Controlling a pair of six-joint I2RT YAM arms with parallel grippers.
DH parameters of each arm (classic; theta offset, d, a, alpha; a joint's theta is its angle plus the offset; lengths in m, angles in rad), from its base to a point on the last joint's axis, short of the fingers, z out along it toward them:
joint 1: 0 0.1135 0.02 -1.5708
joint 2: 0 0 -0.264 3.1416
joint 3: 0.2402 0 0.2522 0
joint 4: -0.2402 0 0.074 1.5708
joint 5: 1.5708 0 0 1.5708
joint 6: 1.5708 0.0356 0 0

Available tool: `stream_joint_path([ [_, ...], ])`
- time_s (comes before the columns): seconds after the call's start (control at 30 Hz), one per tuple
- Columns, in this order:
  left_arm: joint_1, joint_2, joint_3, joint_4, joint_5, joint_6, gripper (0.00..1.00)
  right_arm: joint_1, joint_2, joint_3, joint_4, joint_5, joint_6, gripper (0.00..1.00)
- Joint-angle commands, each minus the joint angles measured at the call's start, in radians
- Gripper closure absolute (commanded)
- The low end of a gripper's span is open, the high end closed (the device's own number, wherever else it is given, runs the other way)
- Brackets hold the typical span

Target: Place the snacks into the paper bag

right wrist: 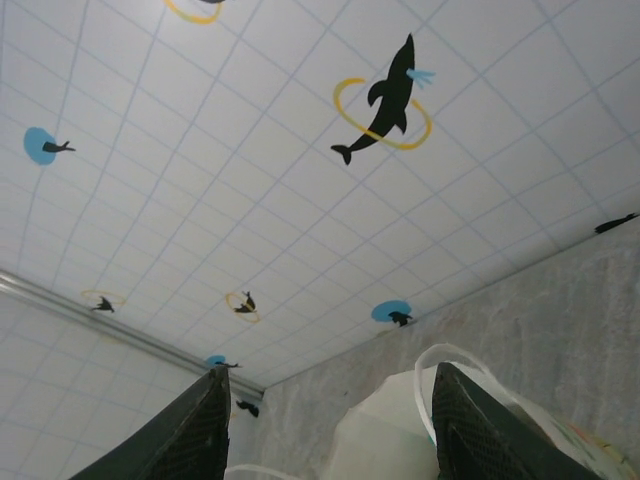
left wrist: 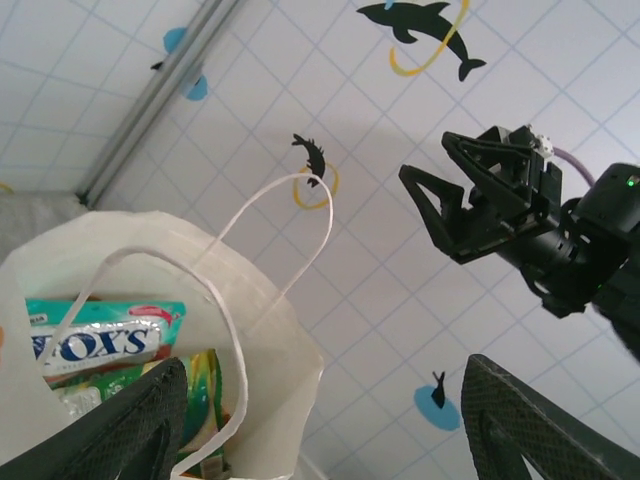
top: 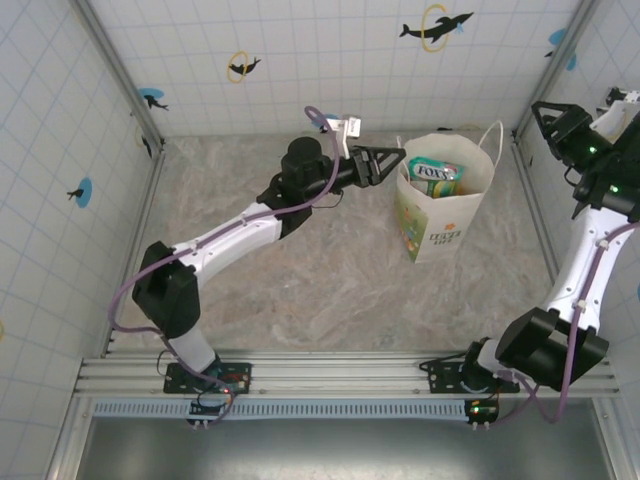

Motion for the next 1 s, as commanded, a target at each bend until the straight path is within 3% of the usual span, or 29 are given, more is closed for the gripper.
stream_joint_path([
  [0.0, -0.005, 0.03, 0.039, 0.097, 0.046, -0.106, 0.28, 0.003, 0.014, -0.048, 0.075, -0.065, 0.04, 0.45],
  [0.7, -0.007, 0.134, 0.116, 0.204, 0.09, -0.205, 0.35, 0.172, 0.137, -0.102, 0.116, -0.036, -0.006, 0.46],
  [0.97, -0.007, 0.151, 0.123, 0.211, 0.074, -0.197, 0.41, 0.19, 0.145, -0.103, 0.116, -0.006, -0.024, 0.57],
])
